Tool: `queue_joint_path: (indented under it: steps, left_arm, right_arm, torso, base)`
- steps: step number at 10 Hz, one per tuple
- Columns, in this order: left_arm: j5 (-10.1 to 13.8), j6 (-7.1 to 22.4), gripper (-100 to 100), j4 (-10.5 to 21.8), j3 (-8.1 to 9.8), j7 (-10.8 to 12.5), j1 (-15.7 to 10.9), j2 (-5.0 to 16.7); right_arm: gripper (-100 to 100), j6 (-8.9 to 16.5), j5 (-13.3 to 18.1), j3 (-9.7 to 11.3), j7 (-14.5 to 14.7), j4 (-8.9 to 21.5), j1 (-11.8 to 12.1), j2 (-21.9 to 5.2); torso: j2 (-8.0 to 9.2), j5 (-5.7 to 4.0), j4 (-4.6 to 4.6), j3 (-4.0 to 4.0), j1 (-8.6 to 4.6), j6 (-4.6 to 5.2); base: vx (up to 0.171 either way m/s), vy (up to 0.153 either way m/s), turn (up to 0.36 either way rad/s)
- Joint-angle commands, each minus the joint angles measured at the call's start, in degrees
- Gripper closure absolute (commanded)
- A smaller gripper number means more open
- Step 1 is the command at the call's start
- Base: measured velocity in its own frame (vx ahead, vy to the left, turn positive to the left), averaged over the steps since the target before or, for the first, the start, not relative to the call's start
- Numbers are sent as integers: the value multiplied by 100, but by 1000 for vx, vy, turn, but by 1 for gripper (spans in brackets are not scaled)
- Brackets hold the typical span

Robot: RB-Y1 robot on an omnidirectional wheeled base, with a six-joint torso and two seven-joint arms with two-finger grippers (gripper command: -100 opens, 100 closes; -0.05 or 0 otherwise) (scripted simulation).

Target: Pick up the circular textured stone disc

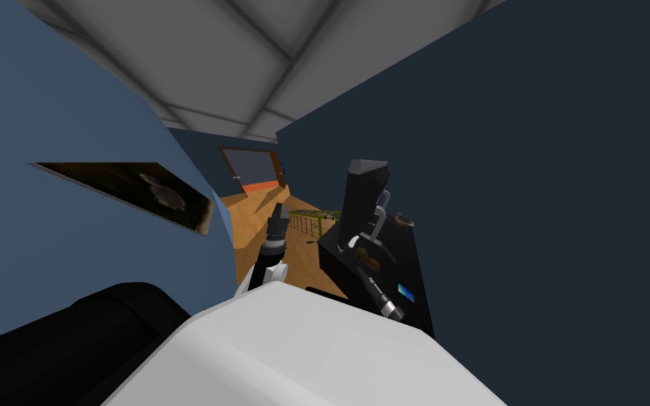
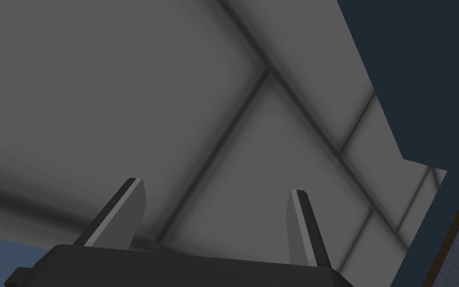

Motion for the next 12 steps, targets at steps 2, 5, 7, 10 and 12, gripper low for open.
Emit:
queue_joint_path:
  steps: [2, 5, 7, 10, 12]
  left_arm:
    - [0, 0, 0, 0, -1, 0, -1, 0]
    - [0, 0, 0, 0, 0, 0, 0, 0]
    - [0, 0, 0, 0, -1, 0, -1, 0]
    - [0, 0, 0, 0, -1, 0, -1, 0]
    - [0, 0, 0, 0, 0, 0, 0, 0]
  right_arm:
    - [-100, -53, 133, 210, 84, 434, -158, -193]
    - [-100, -99, 265, 410, 185, 845, -268, -373]
    - [-100, -143, 394, 608, 286, 1191, -377, -551]
    - [-100, -185, 521, 803, 386, 1537, -486, -728]
    - [-100, -225, 644, 994, 484, 1823, -594, -902]
  torso:
    - [0, 1, 0, 0, 4, -4]
    - [-3, 2, -1, -2, 7, -1]
    - [-1, 0, 0, 0, 2, -6]
    - [-3, 1, 0, -2, 5, -4]
    - [1, 0, 0, 0, -3, 1]
  base:
    - [4, 33, 166]
    - [10, 30, 107]
    - [8, 31, 214]
    - [14, 25, 92]
    - [5, 11, 131]
